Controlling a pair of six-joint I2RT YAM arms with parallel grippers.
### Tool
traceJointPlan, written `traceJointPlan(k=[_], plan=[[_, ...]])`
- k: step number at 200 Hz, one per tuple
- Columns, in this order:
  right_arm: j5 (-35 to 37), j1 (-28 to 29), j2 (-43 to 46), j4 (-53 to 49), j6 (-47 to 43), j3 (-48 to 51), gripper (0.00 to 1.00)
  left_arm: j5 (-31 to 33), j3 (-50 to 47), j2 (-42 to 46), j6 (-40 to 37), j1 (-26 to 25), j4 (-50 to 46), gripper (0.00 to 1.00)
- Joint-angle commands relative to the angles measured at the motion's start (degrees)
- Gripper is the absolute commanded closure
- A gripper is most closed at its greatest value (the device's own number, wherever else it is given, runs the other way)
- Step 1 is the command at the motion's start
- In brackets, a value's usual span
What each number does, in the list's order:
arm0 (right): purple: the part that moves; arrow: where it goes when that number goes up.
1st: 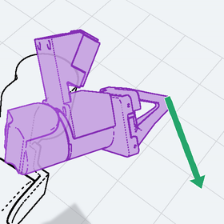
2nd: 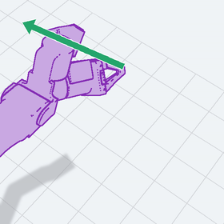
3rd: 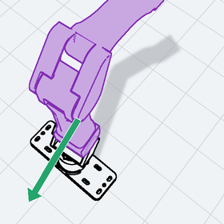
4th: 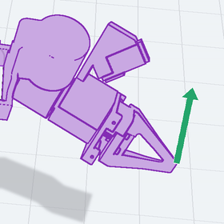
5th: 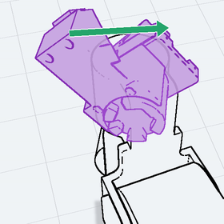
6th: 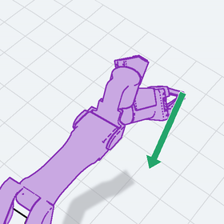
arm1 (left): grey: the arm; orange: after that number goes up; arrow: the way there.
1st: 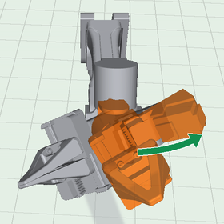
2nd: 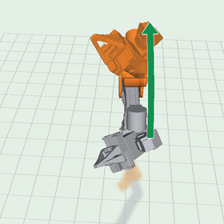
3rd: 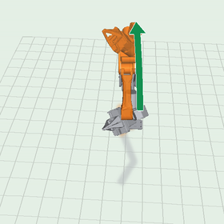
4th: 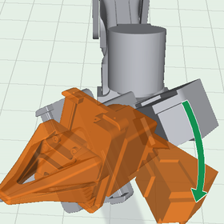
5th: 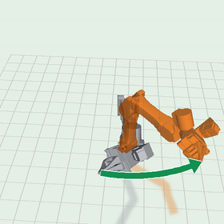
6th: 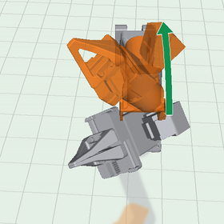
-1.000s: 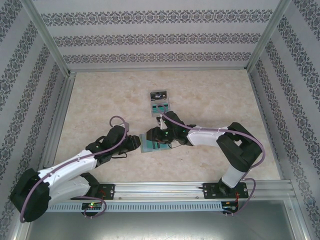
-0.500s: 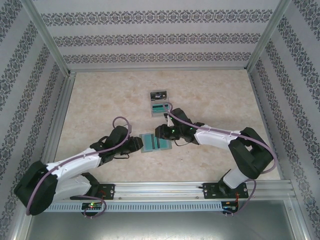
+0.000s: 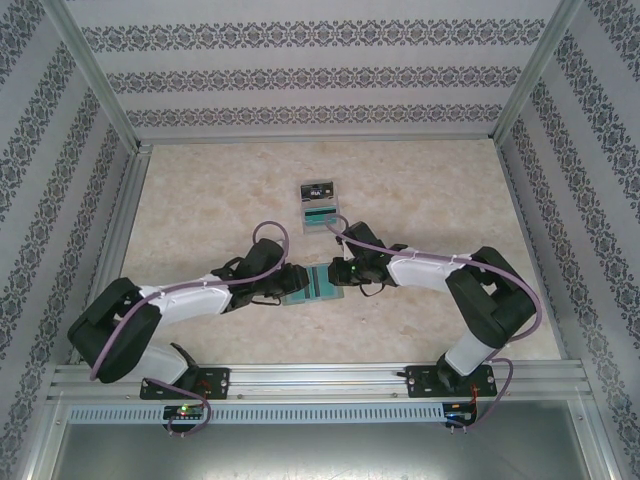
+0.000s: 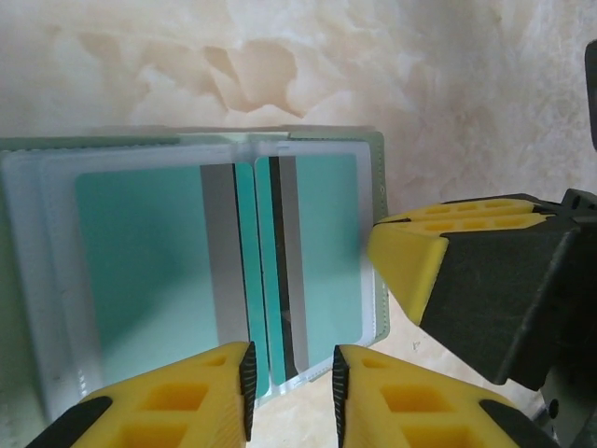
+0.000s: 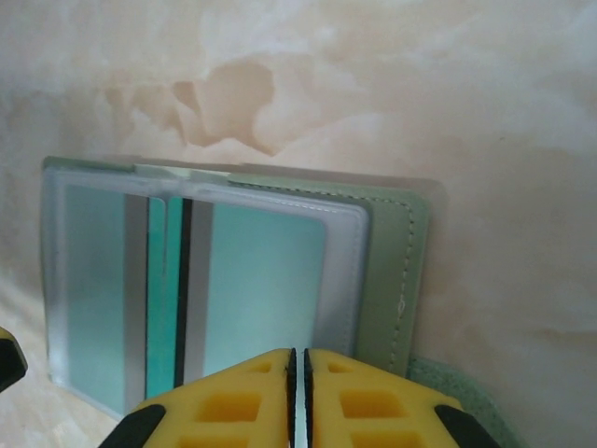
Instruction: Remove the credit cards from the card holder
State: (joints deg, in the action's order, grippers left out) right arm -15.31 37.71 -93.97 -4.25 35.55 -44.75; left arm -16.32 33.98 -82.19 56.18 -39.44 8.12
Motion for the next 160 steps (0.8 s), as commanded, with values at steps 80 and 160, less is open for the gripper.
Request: traceJointPlan(k=[80, 160], plan=[[2.57, 2.49, -4.37, -0.44, -1.11, -0.84, 0.93, -0.57, 4.85, -7.87, 2.04, -1.52, 0.89, 0.71], [2.83, 2.72, -4.01, -0.19, -0.7, -0.45, 0.93, 1.29, 4.28, -7.16, 2.34, -1.52, -1.59, 0.69]])
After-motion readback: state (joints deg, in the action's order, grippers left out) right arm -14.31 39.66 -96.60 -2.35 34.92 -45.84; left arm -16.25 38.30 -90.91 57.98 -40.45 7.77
